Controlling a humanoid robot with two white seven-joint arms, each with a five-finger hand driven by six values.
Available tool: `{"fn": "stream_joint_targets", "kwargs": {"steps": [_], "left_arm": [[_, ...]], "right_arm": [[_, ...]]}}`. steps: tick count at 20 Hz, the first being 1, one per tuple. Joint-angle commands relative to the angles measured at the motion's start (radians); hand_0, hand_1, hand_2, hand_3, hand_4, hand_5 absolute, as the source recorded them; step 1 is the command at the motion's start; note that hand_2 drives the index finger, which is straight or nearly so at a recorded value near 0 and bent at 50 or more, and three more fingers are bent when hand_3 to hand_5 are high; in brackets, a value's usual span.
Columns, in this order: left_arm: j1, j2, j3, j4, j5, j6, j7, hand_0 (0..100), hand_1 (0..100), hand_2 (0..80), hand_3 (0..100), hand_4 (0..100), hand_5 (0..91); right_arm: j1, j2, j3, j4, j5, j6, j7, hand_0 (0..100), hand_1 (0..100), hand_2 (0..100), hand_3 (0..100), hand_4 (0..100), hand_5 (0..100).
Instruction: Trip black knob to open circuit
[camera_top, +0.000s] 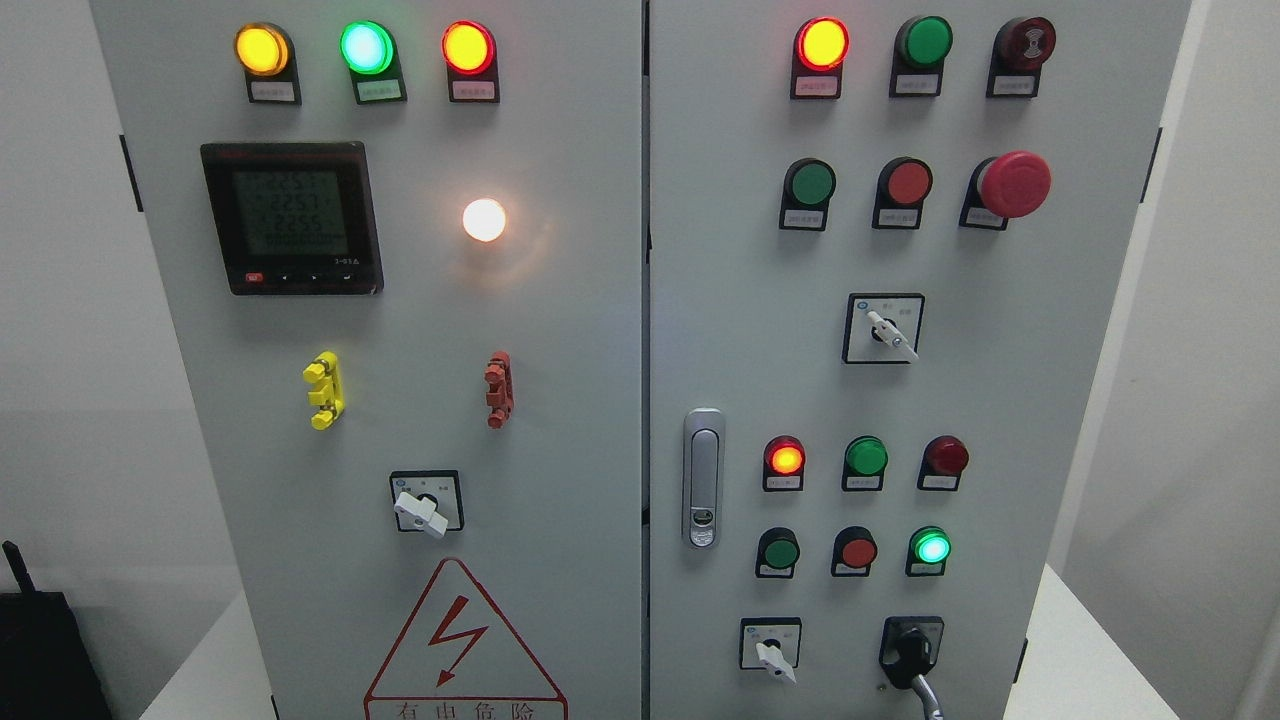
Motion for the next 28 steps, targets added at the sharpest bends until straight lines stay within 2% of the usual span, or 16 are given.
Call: {"fn": "stream_joint_targets", "kwargs": {"steps": [1,17,28], "left_arm": [[-0.004,-0.002,0.001,0.000,0.002,-0.002,0.000,12,39,0.0,0,0,0.0],[-0.002,-0.002,0.001,0.000,0.002,-0.002,0.000,12,39,0.0,0,0,0.0],[-0.004,-0.002,0.001,0.000,0.002,-0.002,0.000,12,39,0.0,0,0,0.0]], "right_arm": [[-0.017,0.000,0.035,-0.036,0.007,-0.025,0.051,72,73,0,100,92,91],[-0.014,-0.024,-0.012,-0.022,0.004,-0.026,0.050,72,74,0,100,92,91],[-0.001,-0.024,-0.030,-0.008,0.003,-0.026,0.050,73,74,0,100,92,91]]}}
